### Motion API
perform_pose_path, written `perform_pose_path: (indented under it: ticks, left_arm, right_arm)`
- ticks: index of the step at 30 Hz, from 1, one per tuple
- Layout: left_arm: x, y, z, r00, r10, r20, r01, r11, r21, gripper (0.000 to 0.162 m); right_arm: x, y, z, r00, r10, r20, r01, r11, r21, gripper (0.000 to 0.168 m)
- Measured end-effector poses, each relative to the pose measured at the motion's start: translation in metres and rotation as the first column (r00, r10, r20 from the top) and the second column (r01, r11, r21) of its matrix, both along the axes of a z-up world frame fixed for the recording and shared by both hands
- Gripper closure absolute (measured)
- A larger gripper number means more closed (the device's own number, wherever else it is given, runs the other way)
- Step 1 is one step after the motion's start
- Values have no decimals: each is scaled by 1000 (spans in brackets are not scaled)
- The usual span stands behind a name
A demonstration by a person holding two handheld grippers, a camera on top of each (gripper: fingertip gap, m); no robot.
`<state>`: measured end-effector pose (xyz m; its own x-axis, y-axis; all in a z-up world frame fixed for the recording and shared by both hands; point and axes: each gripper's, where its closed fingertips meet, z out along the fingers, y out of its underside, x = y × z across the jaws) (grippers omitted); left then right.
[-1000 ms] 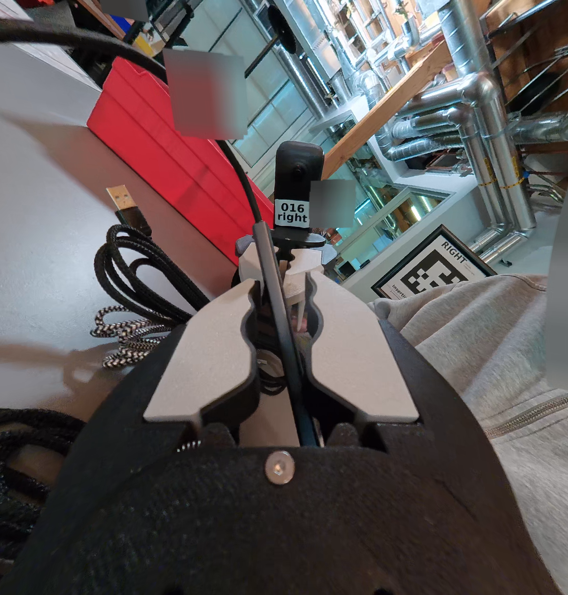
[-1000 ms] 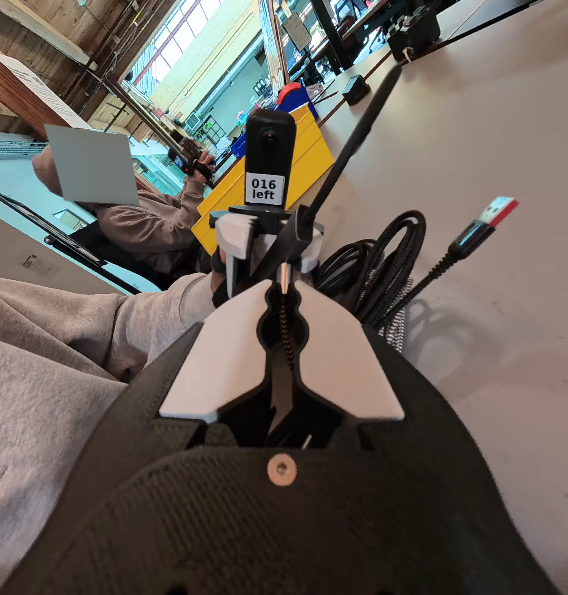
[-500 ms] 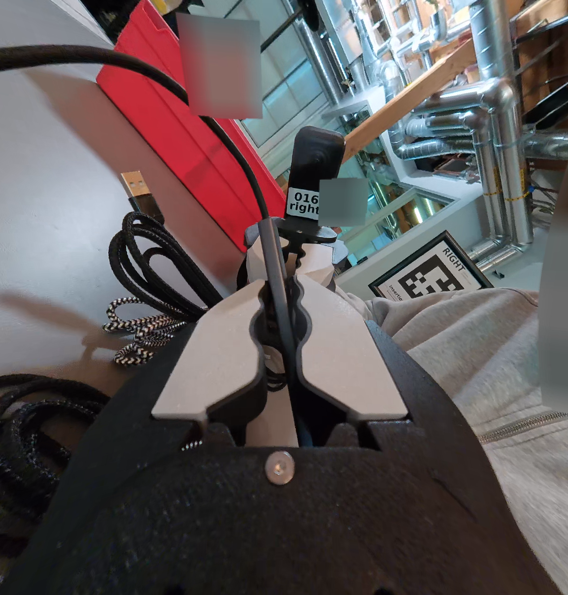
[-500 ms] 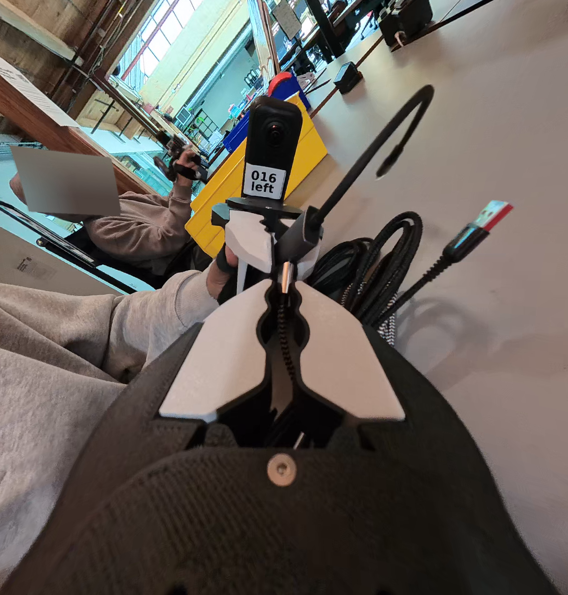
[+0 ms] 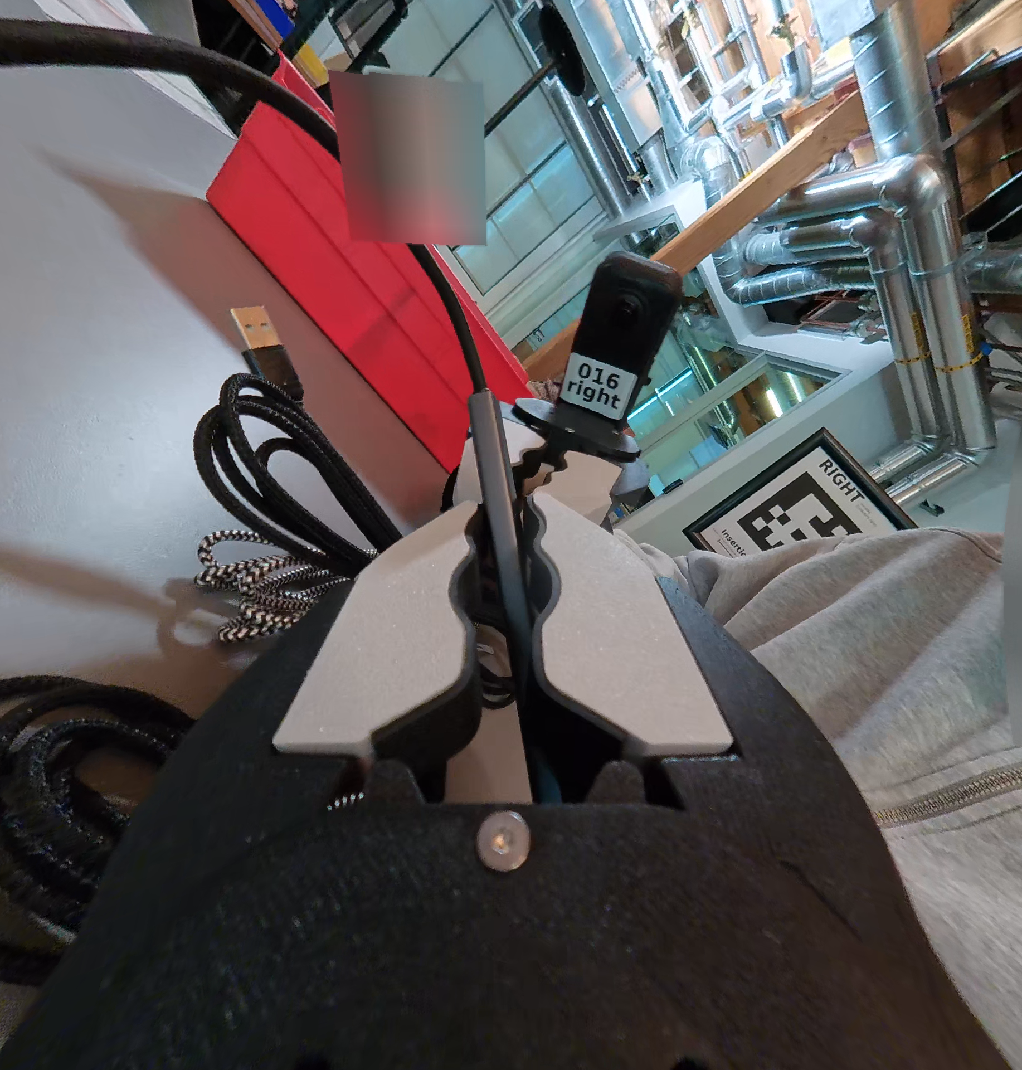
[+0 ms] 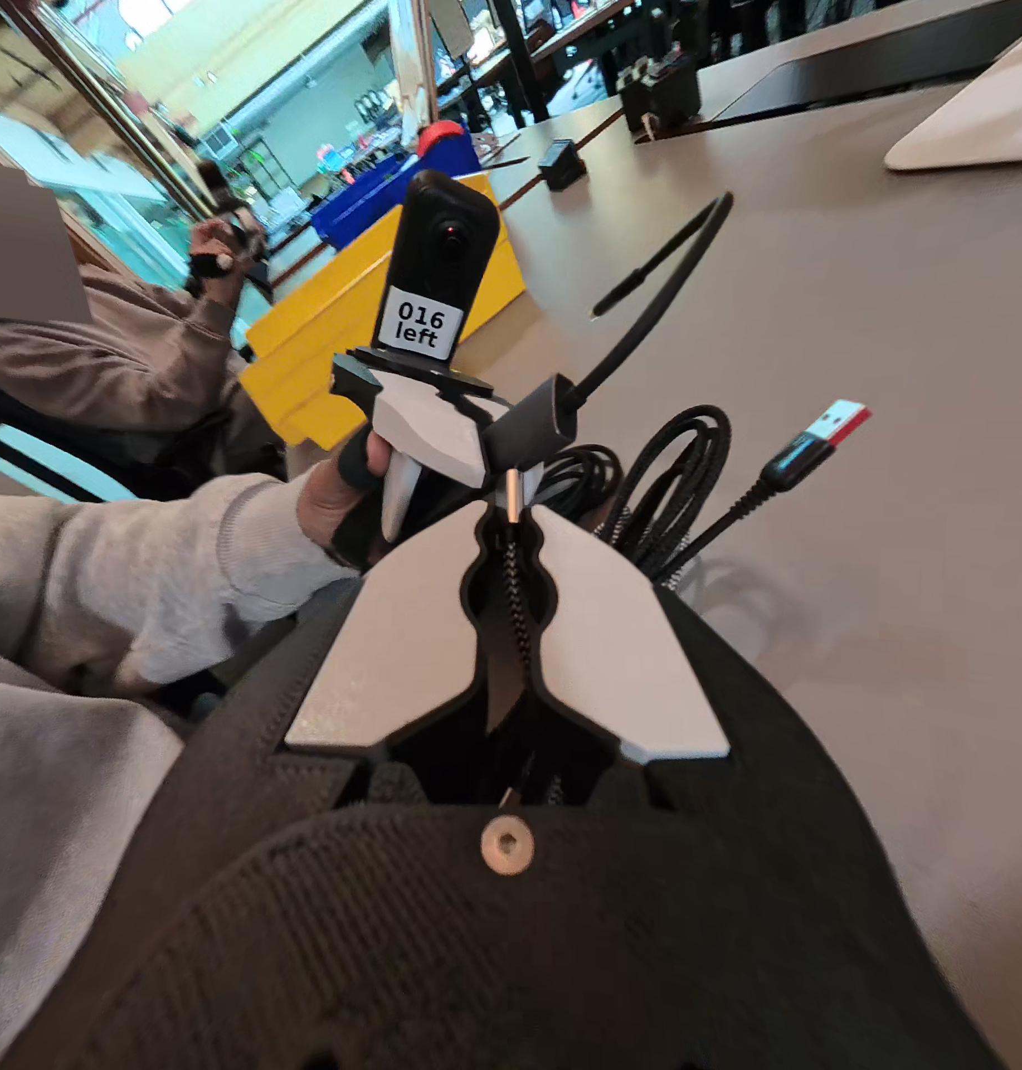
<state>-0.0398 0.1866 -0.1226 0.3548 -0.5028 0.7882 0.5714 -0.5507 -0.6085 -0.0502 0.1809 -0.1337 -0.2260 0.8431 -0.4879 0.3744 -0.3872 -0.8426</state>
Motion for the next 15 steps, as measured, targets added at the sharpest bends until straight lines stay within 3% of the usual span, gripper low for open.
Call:
perform_pose_path:
  ticks: [6, 11, 15]
  left_arm:
    - [-3, -1, 4, 1000, 16, 17, -16, 1000, 15, 151]
    - [-3, 0, 3, 999, 13, 31, -13, 1000, 9, 151]
    - [-4, -1, 5, 999, 9, 40, -10, 1000, 17, 152]
  right_arm:
    - [-1, 1, -1, 997, -76, -2, 72, 935, 348, 158]
    - [-1, 1, 0, 998, -56, 8, 54, 986, 156, 159]
    - [-1, 2, 0, 996, -86, -5, 79, 893, 444, 158]
